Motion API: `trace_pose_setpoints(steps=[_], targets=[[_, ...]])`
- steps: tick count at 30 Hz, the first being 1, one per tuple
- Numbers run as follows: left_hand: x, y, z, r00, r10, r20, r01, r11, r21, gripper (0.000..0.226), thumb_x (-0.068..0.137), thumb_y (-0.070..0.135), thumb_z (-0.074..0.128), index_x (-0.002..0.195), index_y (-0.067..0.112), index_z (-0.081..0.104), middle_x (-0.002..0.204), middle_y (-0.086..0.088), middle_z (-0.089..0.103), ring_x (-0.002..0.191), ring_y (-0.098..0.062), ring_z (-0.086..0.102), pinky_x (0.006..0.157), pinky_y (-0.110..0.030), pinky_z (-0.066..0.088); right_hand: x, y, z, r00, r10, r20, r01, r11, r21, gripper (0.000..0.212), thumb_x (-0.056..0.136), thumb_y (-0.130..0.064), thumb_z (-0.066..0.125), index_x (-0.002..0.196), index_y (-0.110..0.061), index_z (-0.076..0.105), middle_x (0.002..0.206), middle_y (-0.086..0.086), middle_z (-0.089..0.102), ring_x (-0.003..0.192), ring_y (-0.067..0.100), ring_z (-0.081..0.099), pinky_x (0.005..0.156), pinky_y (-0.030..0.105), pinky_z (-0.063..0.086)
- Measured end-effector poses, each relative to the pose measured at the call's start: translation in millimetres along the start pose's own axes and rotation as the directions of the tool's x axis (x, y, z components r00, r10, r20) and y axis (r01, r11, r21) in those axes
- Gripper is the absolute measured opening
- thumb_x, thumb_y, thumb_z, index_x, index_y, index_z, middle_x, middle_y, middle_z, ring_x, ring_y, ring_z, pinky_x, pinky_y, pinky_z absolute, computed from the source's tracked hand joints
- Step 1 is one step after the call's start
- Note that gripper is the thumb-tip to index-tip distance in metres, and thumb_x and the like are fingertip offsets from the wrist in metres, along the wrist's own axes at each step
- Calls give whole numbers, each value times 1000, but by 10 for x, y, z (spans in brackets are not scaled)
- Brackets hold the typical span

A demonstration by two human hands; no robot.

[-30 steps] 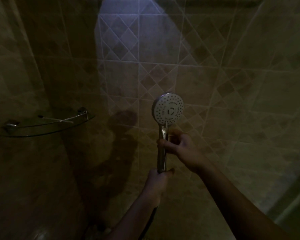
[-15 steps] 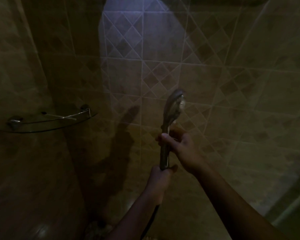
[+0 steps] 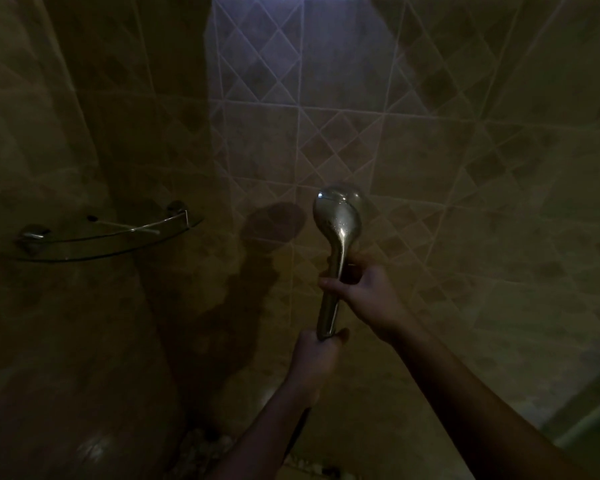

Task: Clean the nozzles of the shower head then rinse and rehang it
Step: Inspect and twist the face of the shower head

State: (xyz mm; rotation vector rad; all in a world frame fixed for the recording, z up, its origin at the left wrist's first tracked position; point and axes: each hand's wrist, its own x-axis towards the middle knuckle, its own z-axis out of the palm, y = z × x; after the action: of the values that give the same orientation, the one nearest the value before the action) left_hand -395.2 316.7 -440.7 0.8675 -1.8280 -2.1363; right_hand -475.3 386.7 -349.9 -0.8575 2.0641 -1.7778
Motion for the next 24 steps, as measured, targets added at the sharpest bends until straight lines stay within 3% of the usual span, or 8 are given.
trace_pose_setpoints(steps=[3,7,11,15,17,19,21,24], targets=[[112,-2,-120,1000,-12,1,12,1000,19,13,88,28,71,91,16,67,48,9,51,40,-2,46,45,-21,35,80,31,136,999,44,21,-44,999,31,28,82,-18,81,105,-12,67,101,10,74,97,23,73,81,31,59],[295,6,-337,1000,-10,-13,11,999,42,17,87,27,72,79,17,62,39,10,45,36,-1,41,44,-21,31,218,12,344,997,25,-78,-31,997,-74,33,74,-31,88,96,-14,70,86,3,73,77,5,70,62,15,53],[447,0,-606,1000,-19,-7,19,996,85,16,88,32,71,87,21,60,62,6,53,53,-8,49,51,-25,37,386,95,440,997,78,-7,-79,995,-57,37,80,-21,83,112,-23,65,103,0,74,100,13,71,90,35,58],[595,-18,-799,1000,-23,12,22,993,114,24,89,33,71,78,28,50,74,3,59,62,-11,55,57,-27,42,451,151,610,987,156,28,-158,984,82,29,86,-11,76,107,-27,63,109,-1,74,102,10,72,76,21,57],[671,-47,-865,999,-48,15,47,996,82,16,88,28,73,92,22,58,78,-1,62,63,-13,57,53,-26,43,497,180,704,989,148,-25,-146,986,76,20,84,-22,79,102,-23,70,106,-2,73,102,15,71,76,28,59],[747,-97,-910,998,-59,11,58,995,85,35,84,31,75,109,9,65,75,-2,62,63,-18,59,52,-27,44,553,198,760,992,96,-77,-97,995,-1,23,80,-26,83,99,-18,73,100,2,74,99,19,72,80,37,62],[805,-160,-955,998,-69,2,68,987,142,36,81,39,75,105,12,67,71,0,62,65,-21,61,58,-30,44,608,209,781,993,72,-92,-76,996,-44,27,79,-16,84,102,-12,71,100,8,75,99,26,73,85,44,62],[896,-243,-1009,998,-60,-34,65,983,172,24,81,39,75,85,19,62,62,4,58,60,-19,59,58,-32,44,633,276,750,998,64,-3,-64,998,7,26,83,-1,77,106,-10,68,100,2,77,102,21,74,94,47,59]])
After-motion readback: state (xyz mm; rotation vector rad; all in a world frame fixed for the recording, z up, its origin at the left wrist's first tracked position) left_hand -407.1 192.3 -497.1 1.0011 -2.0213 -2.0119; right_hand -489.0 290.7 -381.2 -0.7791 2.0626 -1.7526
